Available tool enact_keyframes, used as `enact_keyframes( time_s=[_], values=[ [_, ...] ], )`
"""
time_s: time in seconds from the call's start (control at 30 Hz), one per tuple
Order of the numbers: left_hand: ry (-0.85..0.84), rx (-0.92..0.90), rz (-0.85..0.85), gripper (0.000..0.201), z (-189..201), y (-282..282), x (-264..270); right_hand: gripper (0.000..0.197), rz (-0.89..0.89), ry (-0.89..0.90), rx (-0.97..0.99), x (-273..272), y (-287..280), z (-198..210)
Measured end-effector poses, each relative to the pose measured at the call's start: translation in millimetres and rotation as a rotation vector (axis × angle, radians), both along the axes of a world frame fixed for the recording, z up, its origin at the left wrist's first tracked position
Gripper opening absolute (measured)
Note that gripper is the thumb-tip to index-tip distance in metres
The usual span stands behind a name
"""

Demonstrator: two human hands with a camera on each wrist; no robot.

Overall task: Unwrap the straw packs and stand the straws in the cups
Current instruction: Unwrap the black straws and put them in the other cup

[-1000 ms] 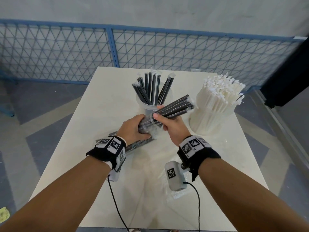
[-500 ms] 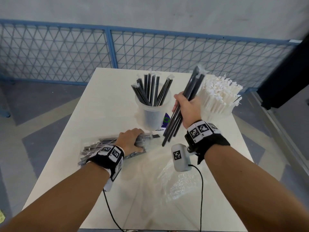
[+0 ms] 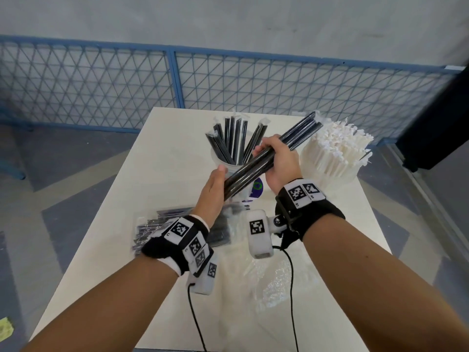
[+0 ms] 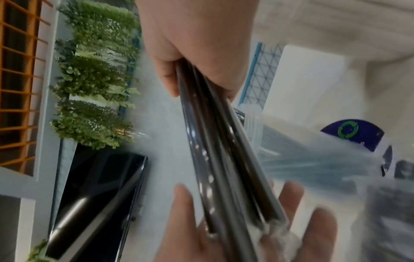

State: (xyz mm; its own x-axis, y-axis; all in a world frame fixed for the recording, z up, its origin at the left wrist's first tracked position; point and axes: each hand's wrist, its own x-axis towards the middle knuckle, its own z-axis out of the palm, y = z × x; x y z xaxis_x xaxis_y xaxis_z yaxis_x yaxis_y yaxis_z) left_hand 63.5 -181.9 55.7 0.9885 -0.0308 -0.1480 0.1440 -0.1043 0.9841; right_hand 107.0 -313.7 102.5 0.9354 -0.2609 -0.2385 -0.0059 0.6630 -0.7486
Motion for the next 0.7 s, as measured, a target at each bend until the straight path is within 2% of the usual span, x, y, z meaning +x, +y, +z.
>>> enact_keyframes(
  time_s=[0.07, 0.23, 0.33, 0.4, 0.43, 0.5, 0.57, 0.63, 0.7],
  values=[
    [0.043, -0.082, 0.038, 0.049, 3, -3, 7, 0.021, 0.030, 0.006, -0.018, -2, 11, -3],
    [-0.053, 0.081, 0.054, 0.047, 2, 4, 20, 0.018, 0.150, -0.034, -0.145, -1, 20, -1],
    [-0.177, 0.131, 0.143, 0.022, 4, 12, 38, 0.018, 0.087, -0.120, -0.266, 9, 13, 15],
    [-0.253, 0.189, 0.239, 0.004, 10, 18, 52, 0.019, -0.006, -0.158, -0.259, 18, 6, 28],
    [-0.253, 0.215, 0.267, 0.006, 12, 19, 60, 0.020, -0.064, -0.172, -0.215, 24, 4, 33],
    [-0.182, 0.267, 0.242, 0.026, 15, 21, 75, 0.024, -0.178, -0.206, -0.134, 35, 1, 38],
    [-0.085, 0.343, 0.155, 0.046, 16, 20, 88, 0.025, -0.240, -0.205, -0.172, 43, 1, 36],
    [-0.019, 0.383, 0.081, 0.058, 13, 18, 97, 0.023, -0.199, -0.166, -0.365, 47, 2, 28],
    [0.012, 0.387, 0.064, 0.067, 12, 17, 102, 0.022, -0.058, -0.127, -0.597, 50, 4, 16]
  ],
)
